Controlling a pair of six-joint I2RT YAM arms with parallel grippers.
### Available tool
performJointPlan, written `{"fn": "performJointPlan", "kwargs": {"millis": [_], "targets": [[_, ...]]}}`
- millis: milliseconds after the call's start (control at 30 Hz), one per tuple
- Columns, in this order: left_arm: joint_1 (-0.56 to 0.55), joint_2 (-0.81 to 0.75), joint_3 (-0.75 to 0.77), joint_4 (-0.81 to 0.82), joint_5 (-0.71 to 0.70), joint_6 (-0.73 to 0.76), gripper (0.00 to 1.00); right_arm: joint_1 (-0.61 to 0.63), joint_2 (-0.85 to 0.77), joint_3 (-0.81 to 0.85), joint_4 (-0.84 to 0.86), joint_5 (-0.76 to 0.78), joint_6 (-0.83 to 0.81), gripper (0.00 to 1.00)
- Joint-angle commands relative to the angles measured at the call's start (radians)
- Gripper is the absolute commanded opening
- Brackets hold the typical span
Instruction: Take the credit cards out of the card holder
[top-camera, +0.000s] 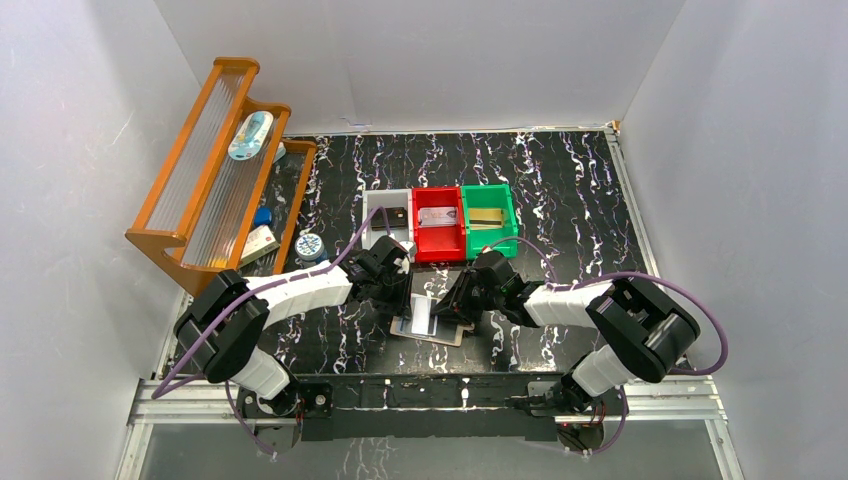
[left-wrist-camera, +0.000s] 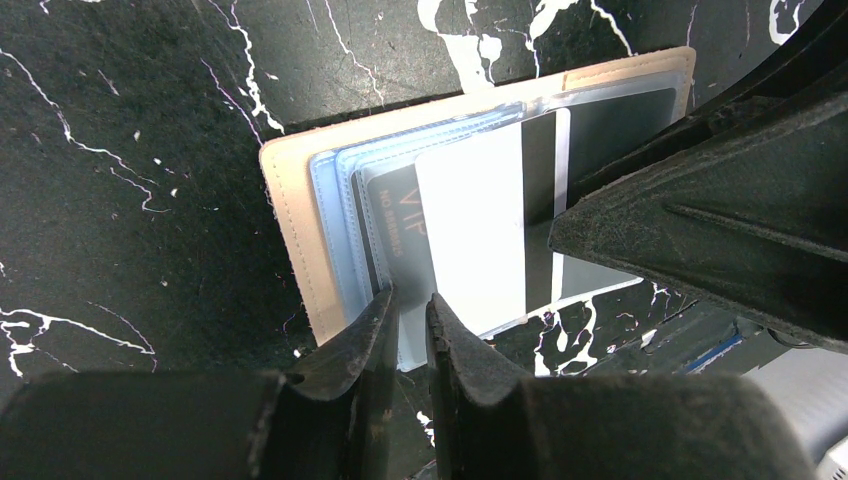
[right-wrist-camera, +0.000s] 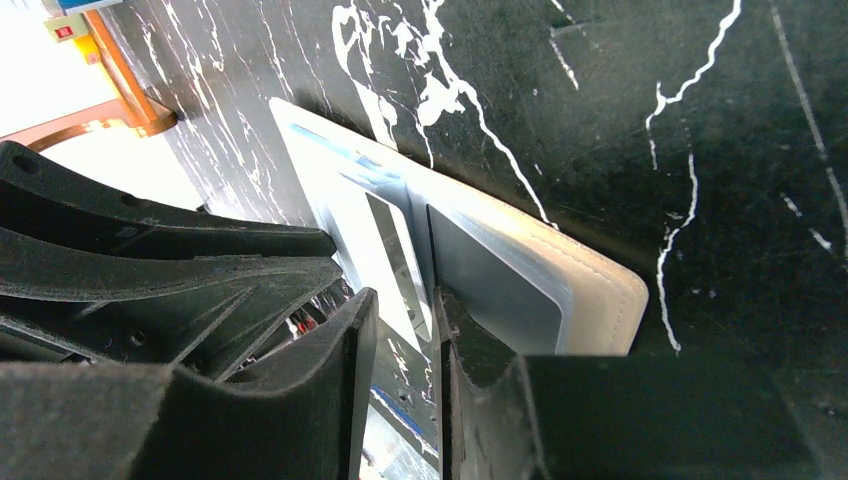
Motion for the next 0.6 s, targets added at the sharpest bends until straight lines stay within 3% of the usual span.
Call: {"fn": "performJointPlan", "kwargs": {"millis": [0,567], "targets": [[0.000,-0.022,-0.016,-0.043,-0.005,0.000,0.16,-0.003,0.003,0.015,0.007,0.002,-0.023,0.35],[0.000,-0.011,-0.030,-0.020,0.017,-0.014,0.15,0.030,0.059,0.068,-0.013,0.012,-0.074,0.32]]}}
